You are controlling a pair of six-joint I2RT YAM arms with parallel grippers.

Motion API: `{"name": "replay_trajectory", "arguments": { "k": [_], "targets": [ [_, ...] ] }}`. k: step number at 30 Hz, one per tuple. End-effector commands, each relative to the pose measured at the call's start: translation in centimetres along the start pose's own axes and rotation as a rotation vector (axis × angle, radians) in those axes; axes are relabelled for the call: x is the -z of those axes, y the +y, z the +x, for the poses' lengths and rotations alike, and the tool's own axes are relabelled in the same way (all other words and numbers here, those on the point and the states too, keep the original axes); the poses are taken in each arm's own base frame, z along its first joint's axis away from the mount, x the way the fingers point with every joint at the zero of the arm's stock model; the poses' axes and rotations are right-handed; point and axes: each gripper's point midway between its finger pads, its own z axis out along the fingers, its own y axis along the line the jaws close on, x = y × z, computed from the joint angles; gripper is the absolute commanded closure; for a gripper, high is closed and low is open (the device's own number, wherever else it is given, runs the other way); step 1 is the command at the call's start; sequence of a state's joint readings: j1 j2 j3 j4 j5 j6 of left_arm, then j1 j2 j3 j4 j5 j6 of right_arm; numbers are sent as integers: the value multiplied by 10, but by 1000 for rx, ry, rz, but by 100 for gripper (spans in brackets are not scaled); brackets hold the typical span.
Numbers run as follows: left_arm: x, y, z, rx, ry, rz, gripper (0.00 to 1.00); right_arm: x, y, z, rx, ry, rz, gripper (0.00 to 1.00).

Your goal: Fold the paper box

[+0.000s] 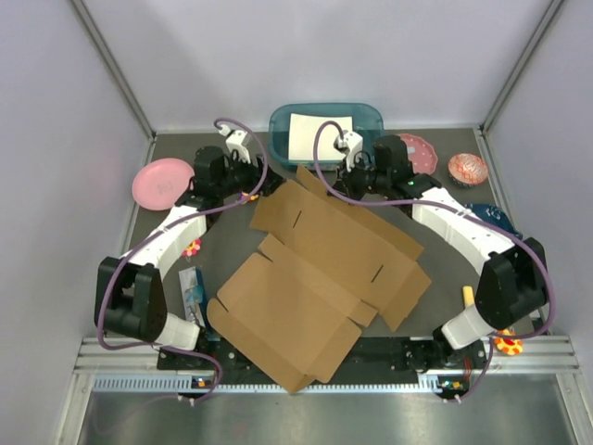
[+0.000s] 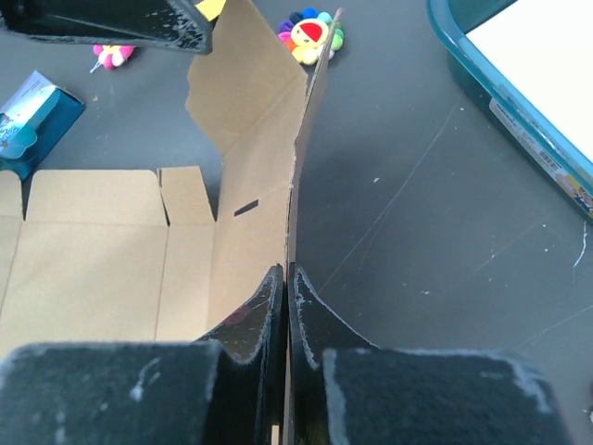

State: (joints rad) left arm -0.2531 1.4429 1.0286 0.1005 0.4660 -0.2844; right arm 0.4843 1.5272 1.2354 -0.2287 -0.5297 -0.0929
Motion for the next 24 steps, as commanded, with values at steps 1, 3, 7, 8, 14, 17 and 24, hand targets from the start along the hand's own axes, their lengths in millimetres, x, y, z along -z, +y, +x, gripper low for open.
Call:
{"name": "replay_trajectory", "arguments": {
  "k": [1,3,7,8,14,17,24],
  "targets": [
    [7,-54,-35,-187,-131,296,31,5,15,-13,56,-34,-66,100],
    [6,-59,-42,-213,-155,356,31,3,18,-12,46,-22,-91,100],
    [6,-62,-58,-250,-204,405,32,2,19,-10,38,-11,-103,100],
    [3,-61,-56,-256,-195,416,32,1,21,-9,36,-9,-111,100],
    [-13,-55,-36,-282,-123,469,36,1,25,-7,26,8,-142,100],
    [-19,-53,-26,-293,-128,512,36,1,27,-8,26,11,-151,100],
    [-26,-50,-9,-236,-81,556,40,3,28,-9,31,12,-156,100]
  ]
}}
